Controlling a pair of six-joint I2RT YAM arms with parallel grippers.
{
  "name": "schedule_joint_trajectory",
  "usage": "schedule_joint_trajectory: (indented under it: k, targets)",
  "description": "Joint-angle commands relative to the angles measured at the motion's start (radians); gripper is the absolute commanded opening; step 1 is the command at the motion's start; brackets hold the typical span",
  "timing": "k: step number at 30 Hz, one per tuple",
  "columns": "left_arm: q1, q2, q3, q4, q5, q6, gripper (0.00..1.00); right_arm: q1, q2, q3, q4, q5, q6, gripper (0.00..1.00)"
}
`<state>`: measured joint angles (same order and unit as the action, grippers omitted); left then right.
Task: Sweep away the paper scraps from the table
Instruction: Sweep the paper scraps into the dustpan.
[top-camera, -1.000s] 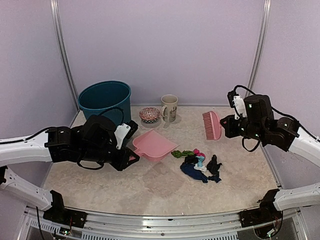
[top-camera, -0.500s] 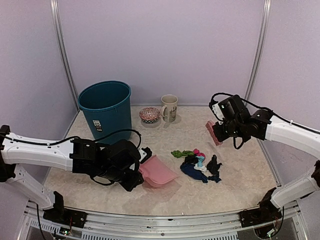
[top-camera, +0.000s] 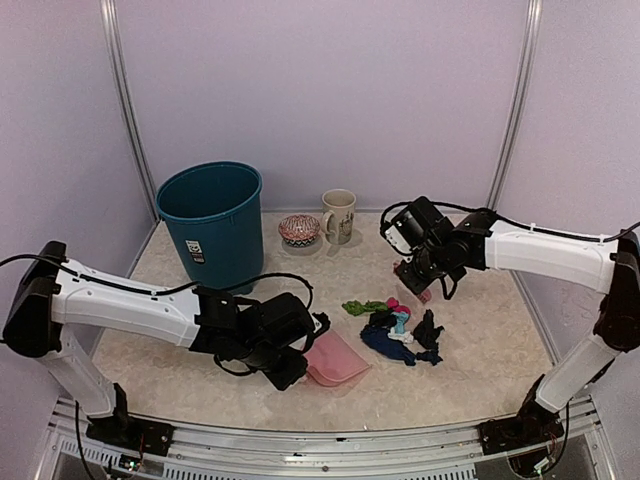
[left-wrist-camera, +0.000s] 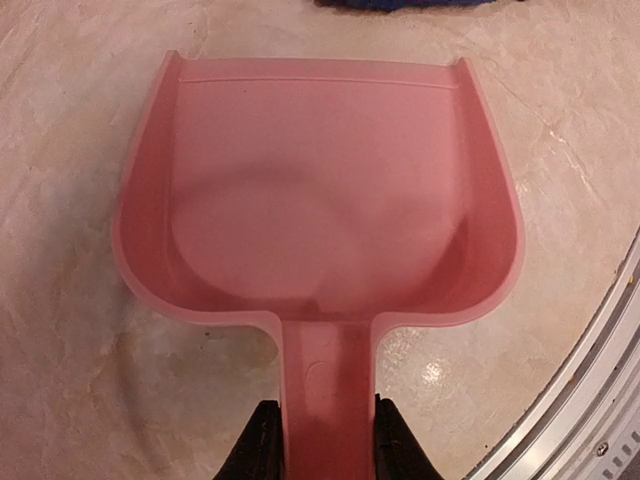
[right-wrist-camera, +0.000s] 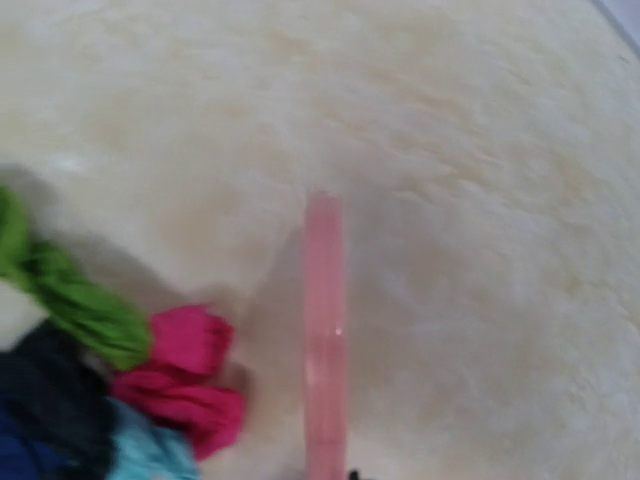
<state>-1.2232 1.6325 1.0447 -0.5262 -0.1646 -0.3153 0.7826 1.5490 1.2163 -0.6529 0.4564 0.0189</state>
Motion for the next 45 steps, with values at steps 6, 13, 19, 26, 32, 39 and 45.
schedule_joint_trajectory:
  k: [6,13,19,26,32,39,45]
  targets:
    - [0.074,0.062,0.05,0.062,0.048,0.049,0.0,0.127,0.125,0.091,-0.018,-0.015,-0.011,0.0]
    - [0.108,0.099,0.082,0.078,0.081,0.079,0.0,0.192,0.144,0.105,0.004,-0.091,-0.054,0.0]
    - [0.116,0.146,0.097,0.085,0.097,0.083,0.0,0.258,0.136,0.114,0.011,-0.182,-0.071,0.0]
    - [0.118,0.154,0.075,0.113,0.094,0.083,0.0,0.291,0.089,0.125,0.0,-0.283,-0.047,0.0]
    - [0.114,0.141,0.0,0.196,0.1,0.063,0.0,0.292,0.011,0.093,0.01,-0.261,-0.012,0.0]
    - [0.075,0.134,-0.061,0.274,0.064,0.058,0.0,0.29,-0.033,0.076,-0.027,-0.07,0.036,0.0]
    - [0.037,0.128,-0.076,0.276,0.056,0.053,0.0,0.266,-0.073,0.064,-0.143,0.179,0.128,0.0]
